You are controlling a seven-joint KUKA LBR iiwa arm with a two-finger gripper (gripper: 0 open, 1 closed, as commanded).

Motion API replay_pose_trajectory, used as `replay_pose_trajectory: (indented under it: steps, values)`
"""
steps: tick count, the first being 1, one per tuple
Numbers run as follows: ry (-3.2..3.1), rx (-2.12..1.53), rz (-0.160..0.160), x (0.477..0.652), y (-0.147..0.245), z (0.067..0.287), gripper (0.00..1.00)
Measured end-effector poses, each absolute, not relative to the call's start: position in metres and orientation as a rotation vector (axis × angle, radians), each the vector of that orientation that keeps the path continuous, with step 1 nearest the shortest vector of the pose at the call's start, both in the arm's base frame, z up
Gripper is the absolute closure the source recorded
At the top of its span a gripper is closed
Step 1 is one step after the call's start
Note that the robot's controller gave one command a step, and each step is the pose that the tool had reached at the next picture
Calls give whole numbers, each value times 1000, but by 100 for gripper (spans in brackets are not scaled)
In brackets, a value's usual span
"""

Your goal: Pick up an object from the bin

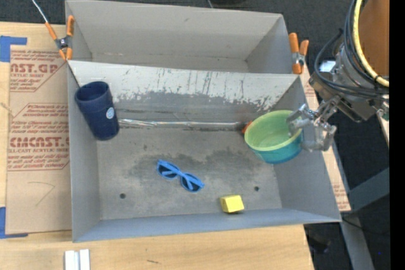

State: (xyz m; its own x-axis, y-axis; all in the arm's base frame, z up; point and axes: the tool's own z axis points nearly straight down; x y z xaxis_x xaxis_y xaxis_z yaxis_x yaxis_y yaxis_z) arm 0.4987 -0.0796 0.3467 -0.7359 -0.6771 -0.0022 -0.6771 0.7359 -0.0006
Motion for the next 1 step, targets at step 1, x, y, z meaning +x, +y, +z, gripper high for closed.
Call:
replay_pose_trajectory:
  steps: [1]
  values:
    - [2846,-1329,9,534,-27,265,100]
